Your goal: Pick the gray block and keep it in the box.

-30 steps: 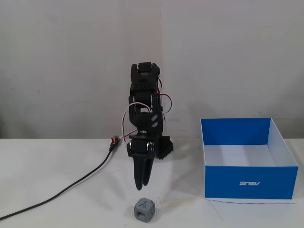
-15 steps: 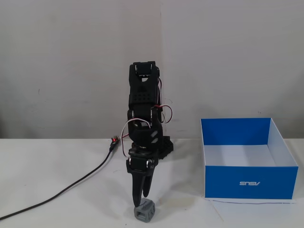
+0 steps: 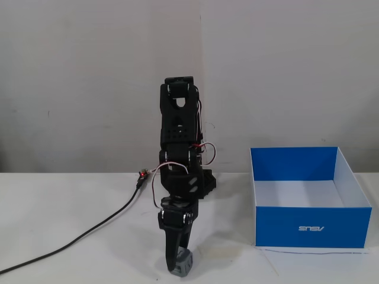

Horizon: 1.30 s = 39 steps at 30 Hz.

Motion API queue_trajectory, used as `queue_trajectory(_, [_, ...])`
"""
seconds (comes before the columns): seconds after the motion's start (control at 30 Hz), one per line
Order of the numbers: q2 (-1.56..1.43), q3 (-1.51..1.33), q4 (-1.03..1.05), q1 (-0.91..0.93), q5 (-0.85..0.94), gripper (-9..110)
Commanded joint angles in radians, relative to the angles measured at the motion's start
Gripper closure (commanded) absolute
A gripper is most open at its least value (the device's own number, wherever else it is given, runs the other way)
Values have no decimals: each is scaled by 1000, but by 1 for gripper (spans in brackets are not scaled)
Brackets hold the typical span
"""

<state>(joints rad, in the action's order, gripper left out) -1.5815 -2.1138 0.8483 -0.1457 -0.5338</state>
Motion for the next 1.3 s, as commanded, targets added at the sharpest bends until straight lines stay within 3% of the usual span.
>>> queue_trajectory(0.0, [8,75,-23,-11,-9,81])
queue_trajectory(0.73, [9,106,-26,-18,11,94])
queue_trajectory(1.27, [-166,522,345,-120,100,93])
